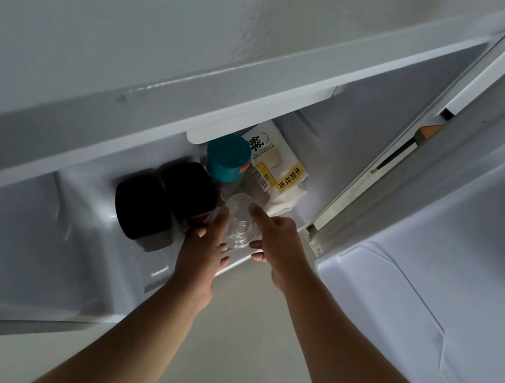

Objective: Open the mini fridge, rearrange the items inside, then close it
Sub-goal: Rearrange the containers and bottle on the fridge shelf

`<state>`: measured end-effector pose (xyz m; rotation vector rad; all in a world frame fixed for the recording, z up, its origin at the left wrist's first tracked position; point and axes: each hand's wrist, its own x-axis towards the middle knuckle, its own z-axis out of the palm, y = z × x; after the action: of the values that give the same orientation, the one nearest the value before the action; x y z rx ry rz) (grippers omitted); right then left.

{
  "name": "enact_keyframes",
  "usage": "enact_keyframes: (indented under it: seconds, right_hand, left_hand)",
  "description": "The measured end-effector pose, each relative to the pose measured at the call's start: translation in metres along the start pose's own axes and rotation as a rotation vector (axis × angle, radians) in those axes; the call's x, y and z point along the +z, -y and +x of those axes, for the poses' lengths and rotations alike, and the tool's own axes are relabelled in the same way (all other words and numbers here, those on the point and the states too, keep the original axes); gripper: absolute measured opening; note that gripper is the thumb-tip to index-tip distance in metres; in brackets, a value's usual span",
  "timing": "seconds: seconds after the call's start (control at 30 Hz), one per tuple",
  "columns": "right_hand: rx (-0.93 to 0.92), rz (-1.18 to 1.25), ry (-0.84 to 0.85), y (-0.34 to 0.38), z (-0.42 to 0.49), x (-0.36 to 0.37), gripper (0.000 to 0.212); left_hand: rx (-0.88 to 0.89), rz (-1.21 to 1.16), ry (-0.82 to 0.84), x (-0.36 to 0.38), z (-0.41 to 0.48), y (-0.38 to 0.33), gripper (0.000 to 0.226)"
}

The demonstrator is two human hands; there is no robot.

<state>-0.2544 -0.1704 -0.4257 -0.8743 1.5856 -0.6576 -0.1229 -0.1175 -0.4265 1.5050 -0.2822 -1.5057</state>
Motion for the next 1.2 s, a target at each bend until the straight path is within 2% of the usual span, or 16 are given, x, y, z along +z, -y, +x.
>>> enact_keyframes:
  seconds: [0.3,0.47,0.6,0.67,0.8,0.83,1.0,1.2]
  right_hand:
    - [-0.02,0.002,-0.001,-0.008,-0.013,-0.007,0.078]
    - [-0.023,0.013,0.022,-0.014,-0.024,-0.01,0.058]
    - [-0.029,0.042,0.025,-0.02,-0.041,-0.01,0.057]
    - [-0.037,0.043,0.022,-0.025,-0.053,-0.011,0.058]
    - [-0.023,0.052,0.004,-0.035,-0.081,-0.013,0.064]
    - [-0.024,0.053,0.002,-0.038,-0.089,-0.014,0.065]
    - [-0.038,0.033,-0.003,-0.056,-0.135,-0.016,0.07]
    - [-0.034,0.028,0.006,-0.081,-0.19,-0.005,0.063]
  left_hand:
    - [0.068,0.122,-0.005,-0.006,-0.003,0.006,0.061]
    - [0.087,0.156,-0.002,-0.01,-0.012,0.008,0.083]
    - [0.104,0.177,0.057,-0.016,-0.025,0.012,0.064]
    - [0.103,0.164,0.055,-0.021,-0.031,0.018,0.072]
    - [0.09,0.195,0.074,-0.032,-0.052,0.03,0.106]
    - [0.086,0.206,0.085,-0.035,-0.057,0.032,0.108]
    - [0.085,0.282,0.113,-0.057,-0.091,0.048,0.09]
    - [0.107,0.289,0.144,-0.093,-0.138,0.069,0.054]
